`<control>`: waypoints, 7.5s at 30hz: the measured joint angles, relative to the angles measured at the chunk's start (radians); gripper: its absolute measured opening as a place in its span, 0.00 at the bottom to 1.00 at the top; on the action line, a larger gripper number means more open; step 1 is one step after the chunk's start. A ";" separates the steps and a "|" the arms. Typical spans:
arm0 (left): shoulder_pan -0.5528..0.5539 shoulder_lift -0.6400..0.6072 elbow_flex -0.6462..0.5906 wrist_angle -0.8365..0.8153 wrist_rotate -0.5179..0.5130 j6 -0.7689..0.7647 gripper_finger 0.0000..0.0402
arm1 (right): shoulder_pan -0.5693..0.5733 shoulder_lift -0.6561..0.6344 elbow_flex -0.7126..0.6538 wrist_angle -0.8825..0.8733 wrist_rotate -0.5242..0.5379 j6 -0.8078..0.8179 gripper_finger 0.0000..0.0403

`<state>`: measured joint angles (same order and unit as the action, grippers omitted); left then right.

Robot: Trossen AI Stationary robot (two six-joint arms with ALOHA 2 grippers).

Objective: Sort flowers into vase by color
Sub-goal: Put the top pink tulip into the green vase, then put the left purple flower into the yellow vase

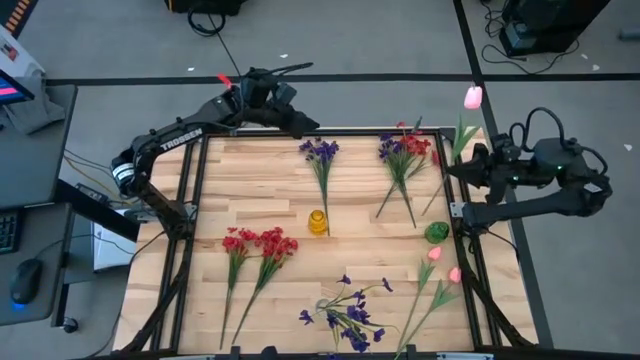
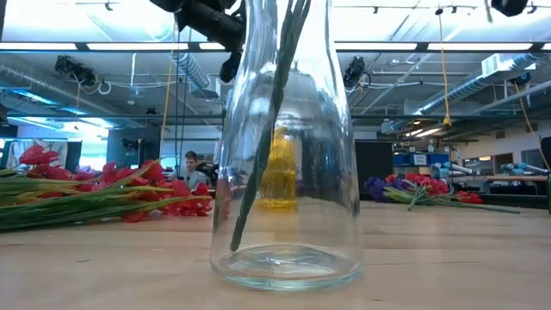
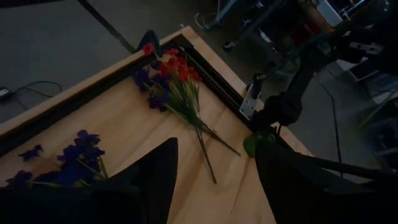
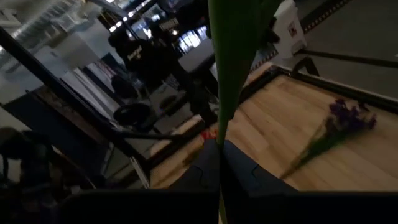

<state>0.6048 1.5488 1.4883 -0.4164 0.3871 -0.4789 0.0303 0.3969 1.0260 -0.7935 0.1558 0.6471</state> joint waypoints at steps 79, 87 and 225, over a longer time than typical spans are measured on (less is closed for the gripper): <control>-0.084 -0.012 0.000 0.004 -0.267 -0.023 0.54 | -0.409 -0.391 -0.286 -0.391 -0.322 -0.231 0.02; -0.083 -0.012 0.000 0.004 -0.267 -0.023 0.54 | -0.409 -0.391 -0.285 -0.438 -0.367 -0.232 0.02; -0.279 0.566 0.000 -0.131 -0.639 -0.476 0.43 | -0.409 0.050 -0.053 0.403 -0.123 -0.175 0.42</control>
<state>0.3257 2.1147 1.4886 -0.5478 -0.2523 -0.9546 -0.3782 0.4469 0.9733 -0.3903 0.0323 0.4718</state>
